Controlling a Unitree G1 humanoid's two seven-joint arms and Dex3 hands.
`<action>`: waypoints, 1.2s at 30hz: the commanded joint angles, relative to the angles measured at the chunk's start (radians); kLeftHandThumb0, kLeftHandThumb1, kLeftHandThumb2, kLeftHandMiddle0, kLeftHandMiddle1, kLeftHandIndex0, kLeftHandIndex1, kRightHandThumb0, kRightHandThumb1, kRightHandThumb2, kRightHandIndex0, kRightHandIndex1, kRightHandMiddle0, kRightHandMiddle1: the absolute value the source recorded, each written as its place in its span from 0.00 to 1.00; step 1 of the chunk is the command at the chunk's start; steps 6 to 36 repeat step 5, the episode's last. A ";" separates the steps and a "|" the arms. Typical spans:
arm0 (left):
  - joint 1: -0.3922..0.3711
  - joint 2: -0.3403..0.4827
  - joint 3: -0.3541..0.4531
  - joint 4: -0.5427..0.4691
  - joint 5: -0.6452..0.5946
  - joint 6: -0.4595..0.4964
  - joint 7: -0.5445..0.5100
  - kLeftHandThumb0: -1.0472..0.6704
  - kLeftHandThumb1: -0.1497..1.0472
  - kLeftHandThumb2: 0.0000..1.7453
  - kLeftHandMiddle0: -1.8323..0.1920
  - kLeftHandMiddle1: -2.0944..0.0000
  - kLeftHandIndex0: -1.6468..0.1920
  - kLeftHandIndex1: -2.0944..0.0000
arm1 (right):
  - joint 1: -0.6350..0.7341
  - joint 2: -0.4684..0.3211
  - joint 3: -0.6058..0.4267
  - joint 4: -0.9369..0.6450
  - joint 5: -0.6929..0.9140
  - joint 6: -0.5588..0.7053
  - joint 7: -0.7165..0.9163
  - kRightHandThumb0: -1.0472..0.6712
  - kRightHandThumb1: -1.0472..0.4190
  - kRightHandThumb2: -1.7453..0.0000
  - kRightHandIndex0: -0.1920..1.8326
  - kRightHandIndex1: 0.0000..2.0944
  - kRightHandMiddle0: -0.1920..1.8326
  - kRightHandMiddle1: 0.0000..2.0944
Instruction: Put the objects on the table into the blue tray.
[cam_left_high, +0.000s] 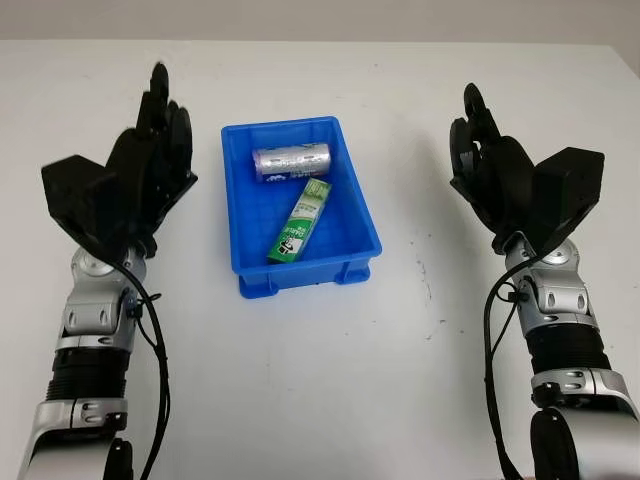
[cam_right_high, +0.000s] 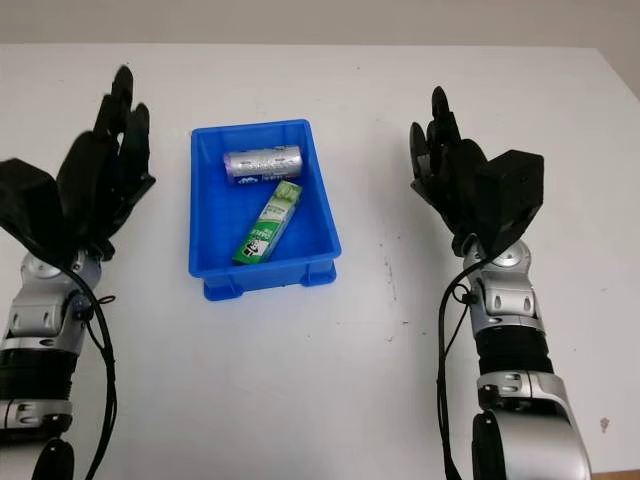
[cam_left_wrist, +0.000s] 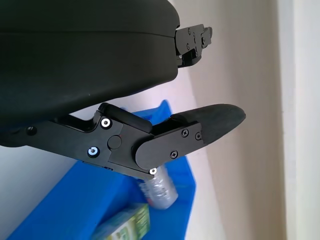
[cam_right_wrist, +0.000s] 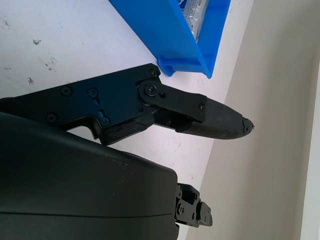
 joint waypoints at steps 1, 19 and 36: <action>0.021 -0.010 -0.015 -0.023 0.013 0.008 -0.005 0.17 1.00 0.45 1.00 1.00 1.00 1.00 | 0.000 0.000 -0.002 -0.008 0.004 -0.005 0.003 0.16 0.00 0.59 0.00 0.00 0.00 0.00; 0.025 -0.034 -0.027 -0.017 0.016 0.016 0.003 0.17 1.00 0.46 1.00 1.00 1.00 1.00 | 0.001 0.005 -0.003 -0.003 0.005 -0.016 0.002 0.17 0.00 0.60 0.00 0.00 0.00 0.00; 0.025 -0.034 -0.027 -0.017 0.016 0.016 0.003 0.17 1.00 0.46 1.00 1.00 1.00 1.00 | 0.001 0.005 -0.003 -0.003 0.005 -0.016 0.002 0.17 0.00 0.60 0.00 0.00 0.00 0.00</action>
